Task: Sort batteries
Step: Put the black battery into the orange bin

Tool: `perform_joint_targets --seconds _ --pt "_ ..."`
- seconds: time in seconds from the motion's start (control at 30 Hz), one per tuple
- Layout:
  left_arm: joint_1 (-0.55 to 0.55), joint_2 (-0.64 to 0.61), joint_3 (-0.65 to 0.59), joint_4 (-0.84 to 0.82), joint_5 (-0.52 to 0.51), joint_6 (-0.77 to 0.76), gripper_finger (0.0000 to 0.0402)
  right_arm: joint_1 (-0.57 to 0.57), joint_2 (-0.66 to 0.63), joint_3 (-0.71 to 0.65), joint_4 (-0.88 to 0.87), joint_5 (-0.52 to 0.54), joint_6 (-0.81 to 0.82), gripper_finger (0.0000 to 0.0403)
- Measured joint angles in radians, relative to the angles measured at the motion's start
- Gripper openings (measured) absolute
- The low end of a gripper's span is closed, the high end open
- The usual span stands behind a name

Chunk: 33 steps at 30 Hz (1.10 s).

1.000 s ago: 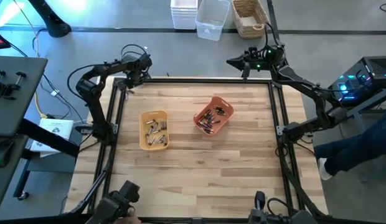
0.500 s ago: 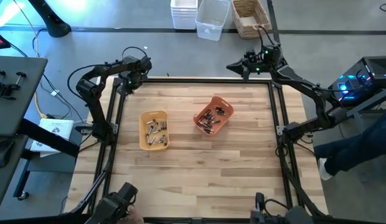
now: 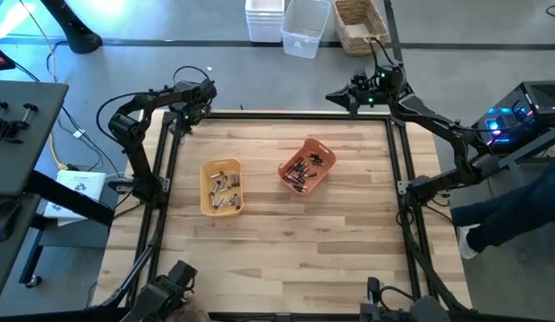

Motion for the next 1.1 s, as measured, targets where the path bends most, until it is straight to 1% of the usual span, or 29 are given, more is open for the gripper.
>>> perform_joint_targets --seconds 0.17,0.3,0.43,0.5,0.53,0.63,0.67,0.7,0.77,0.87,1.0,1.1 --pt "0.000 0.001 -0.073 0.068 0.056 -0.055 0.0145 0.000 0.000 0.000 0.000 0.000 0.000 0.0000" --pt "-0.015 0.000 -0.081 0.084 -0.007 -0.076 0.0145 0.000 0.000 0.000 0.000 0.000 0.002 0.0000" --pt "-0.018 0.000 -0.083 0.086 -0.016 -0.083 0.0139 0.000 0.000 0.000 0.000 0.000 0.026 0.0000" --pt "-0.018 0.000 -0.088 0.087 -0.016 -0.070 0.0121 0.000 0.000 0.000 0.000 0.001 0.042 0.0000" --pt "-0.020 0.000 -0.090 0.084 -0.016 -0.066 0.0105 0.000 0.000 0.000 0.000 0.001 0.051 0.0000" --pt "-0.026 0.000 -0.096 0.083 -0.017 -0.057 0.0035 0.000 0.000 0.000 -0.004 0.000 0.075 0.0000" --pt "-0.027 -0.002 -0.095 0.083 -0.020 -0.050 0.0019 0.000 0.000 0.000 -0.006 0.000 0.085 0.0000" --pt "-0.031 -0.003 -0.095 0.083 -0.019 -0.050 0.0012 0.000 0.000 0.000 -0.008 -0.003 0.094 0.0000" --pt "-0.032 -0.003 -0.095 0.083 -0.016 -0.042 0.0012 0.000 0.000 0.000 -0.007 -0.016 0.098 0.0000" --pt "-0.033 -0.007 -0.094 0.082 0.002 0.002 0.0003 0.000 0.000 0.000 -0.007 -0.056 0.098 0.0000" --pt "-0.056 -0.017 -0.096 0.079 0.028 0.079 0.0001 0.000 0.000 0.000 -0.007 -0.061 0.109 0.0000" --pt "-0.090 -0.020 -0.096 0.071 0.050 0.062 0.0001 0.000 0.000 0.000 -0.007 -0.063 0.109 0.0000"
